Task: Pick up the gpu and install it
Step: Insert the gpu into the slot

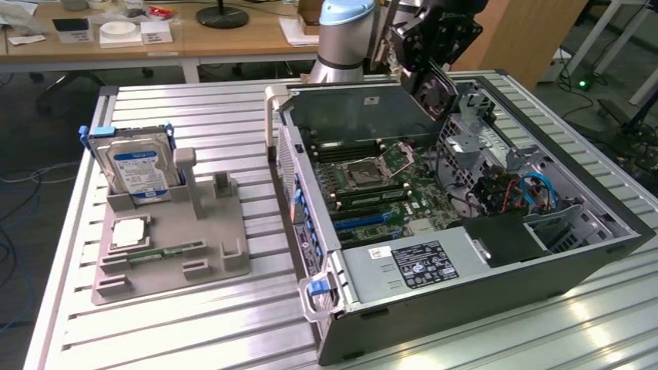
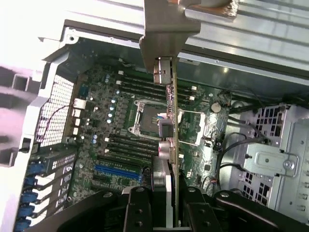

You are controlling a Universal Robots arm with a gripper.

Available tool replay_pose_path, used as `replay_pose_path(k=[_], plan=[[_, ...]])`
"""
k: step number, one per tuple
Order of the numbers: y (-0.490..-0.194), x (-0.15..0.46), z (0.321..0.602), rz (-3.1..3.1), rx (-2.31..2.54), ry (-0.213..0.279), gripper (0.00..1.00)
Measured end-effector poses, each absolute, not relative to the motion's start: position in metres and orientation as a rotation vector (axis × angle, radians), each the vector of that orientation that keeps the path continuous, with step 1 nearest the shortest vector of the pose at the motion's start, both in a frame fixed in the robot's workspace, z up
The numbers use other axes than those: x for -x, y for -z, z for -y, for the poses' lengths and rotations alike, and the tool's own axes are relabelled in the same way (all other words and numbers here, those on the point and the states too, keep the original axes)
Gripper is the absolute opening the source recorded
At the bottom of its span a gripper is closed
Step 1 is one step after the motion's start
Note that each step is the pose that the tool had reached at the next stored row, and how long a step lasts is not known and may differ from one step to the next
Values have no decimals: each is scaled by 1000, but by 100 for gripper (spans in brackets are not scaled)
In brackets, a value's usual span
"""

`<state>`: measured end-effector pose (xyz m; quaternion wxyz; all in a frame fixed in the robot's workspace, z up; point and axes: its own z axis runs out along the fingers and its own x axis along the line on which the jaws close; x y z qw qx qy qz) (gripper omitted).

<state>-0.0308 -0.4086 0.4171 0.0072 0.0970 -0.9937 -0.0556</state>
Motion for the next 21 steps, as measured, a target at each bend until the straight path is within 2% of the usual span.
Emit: replay_pose_path(k=[21], plan=[[-413, 31, 409, 3077, -613, 147, 28]])
